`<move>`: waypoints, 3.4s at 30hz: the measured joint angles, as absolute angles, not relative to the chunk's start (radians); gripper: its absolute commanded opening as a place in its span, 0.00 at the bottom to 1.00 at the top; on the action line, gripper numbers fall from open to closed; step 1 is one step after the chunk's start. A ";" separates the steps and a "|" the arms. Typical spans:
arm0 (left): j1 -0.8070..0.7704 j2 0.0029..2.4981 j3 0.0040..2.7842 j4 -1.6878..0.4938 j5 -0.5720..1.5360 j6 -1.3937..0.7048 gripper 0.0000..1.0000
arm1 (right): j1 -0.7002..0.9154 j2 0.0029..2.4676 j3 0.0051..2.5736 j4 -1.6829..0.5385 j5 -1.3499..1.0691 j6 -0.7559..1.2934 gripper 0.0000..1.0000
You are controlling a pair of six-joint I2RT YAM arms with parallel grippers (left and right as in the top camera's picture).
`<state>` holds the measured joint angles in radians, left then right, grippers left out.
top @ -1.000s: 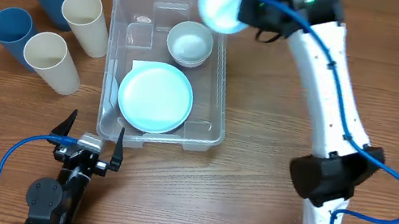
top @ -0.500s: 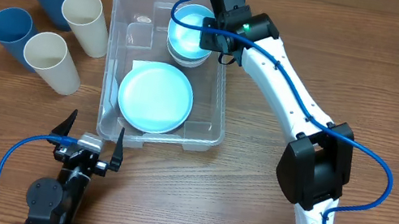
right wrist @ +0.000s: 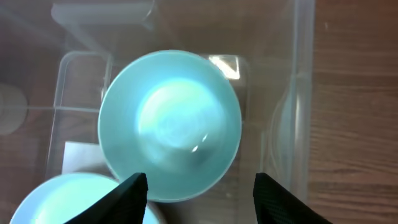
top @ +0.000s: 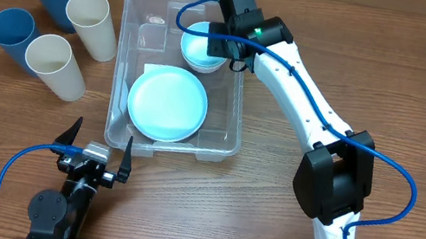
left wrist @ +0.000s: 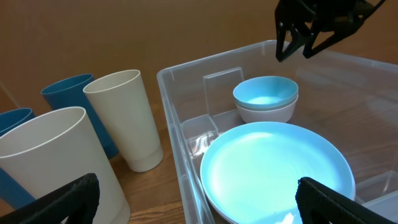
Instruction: Pack container
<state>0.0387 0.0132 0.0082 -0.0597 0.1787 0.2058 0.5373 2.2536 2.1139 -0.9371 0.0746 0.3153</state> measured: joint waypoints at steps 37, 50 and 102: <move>0.039 0.013 0.008 0.034 0.245 0.217 1.00 | -0.340 2.053 2.477 -1.549 0.085 0.572 1.00; 0.039 0.160 0.544 -0.294 0.397 0.047 1.00 | -0.340 2.053 2.477 -1.549 0.085 0.572 1.00; 0.178 2.085 2.241 -1.646 -0.043 -0.020 1.00 | -0.340 2.053 2.477 -1.549 0.085 0.572 1.00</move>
